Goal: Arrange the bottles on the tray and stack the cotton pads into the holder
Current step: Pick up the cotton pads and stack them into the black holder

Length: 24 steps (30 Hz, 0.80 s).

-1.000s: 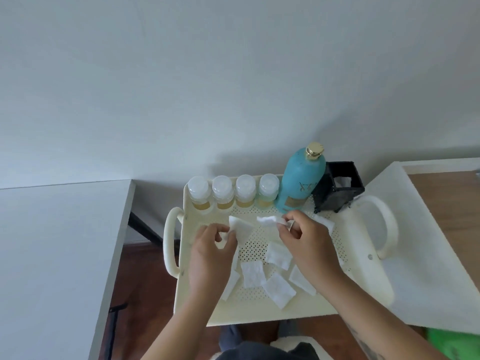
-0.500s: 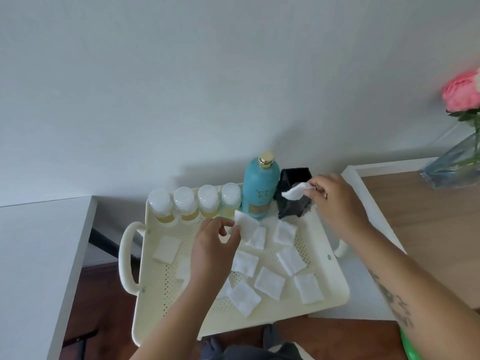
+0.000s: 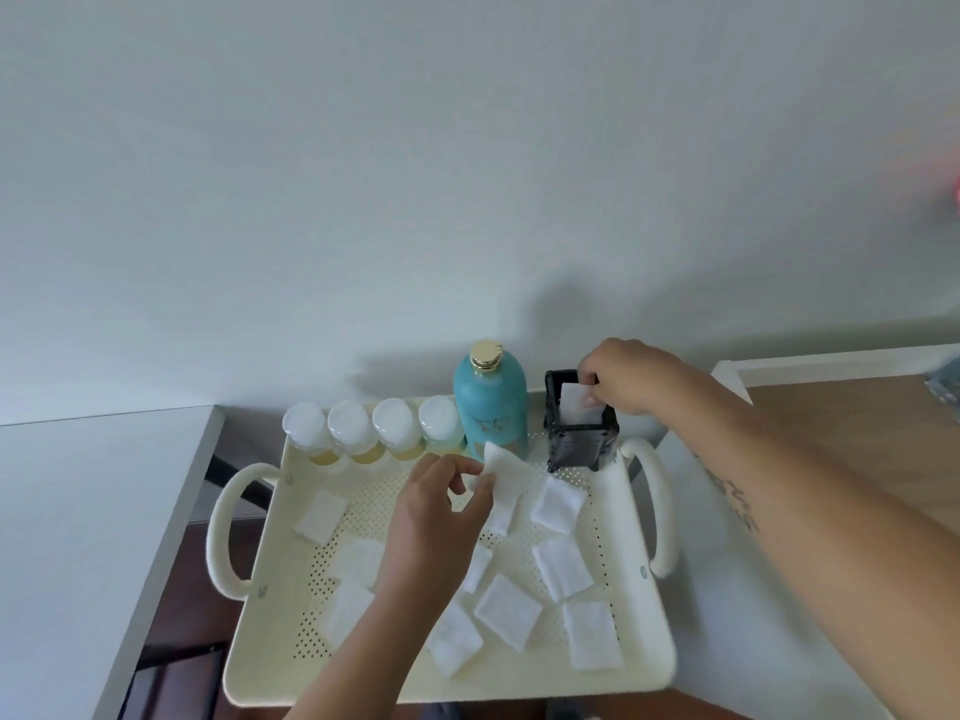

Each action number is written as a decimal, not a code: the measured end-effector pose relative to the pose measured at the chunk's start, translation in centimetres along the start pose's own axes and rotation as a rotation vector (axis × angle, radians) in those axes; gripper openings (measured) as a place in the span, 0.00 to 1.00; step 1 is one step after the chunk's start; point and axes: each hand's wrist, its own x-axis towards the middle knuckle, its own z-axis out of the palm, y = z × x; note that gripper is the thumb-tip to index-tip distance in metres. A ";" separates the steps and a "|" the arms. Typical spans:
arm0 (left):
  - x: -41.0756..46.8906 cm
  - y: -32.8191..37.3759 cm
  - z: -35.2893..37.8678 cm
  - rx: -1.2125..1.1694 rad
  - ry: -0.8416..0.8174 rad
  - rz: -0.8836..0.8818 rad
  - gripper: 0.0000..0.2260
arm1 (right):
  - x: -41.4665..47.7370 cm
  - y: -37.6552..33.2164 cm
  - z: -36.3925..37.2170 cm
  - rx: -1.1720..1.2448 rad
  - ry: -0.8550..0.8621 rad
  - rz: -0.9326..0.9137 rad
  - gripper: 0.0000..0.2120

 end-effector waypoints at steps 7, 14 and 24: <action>-0.1 1.3 1.4 0.013 0.021 -0.003 0.02 | -0.2 0.7 1.5 -0.034 0.224 -0.055 0.06; 0.1 1.6 2.9 0.008 0.009 -0.014 0.02 | -1.3 1.8 3.0 -0.024 0.341 -0.162 0.07; 0.9 1.5 3.1 -0.010 0.069 0.005 0.04 | 0.2 0.5 3.3 -0.231 0.124 0.025 0.14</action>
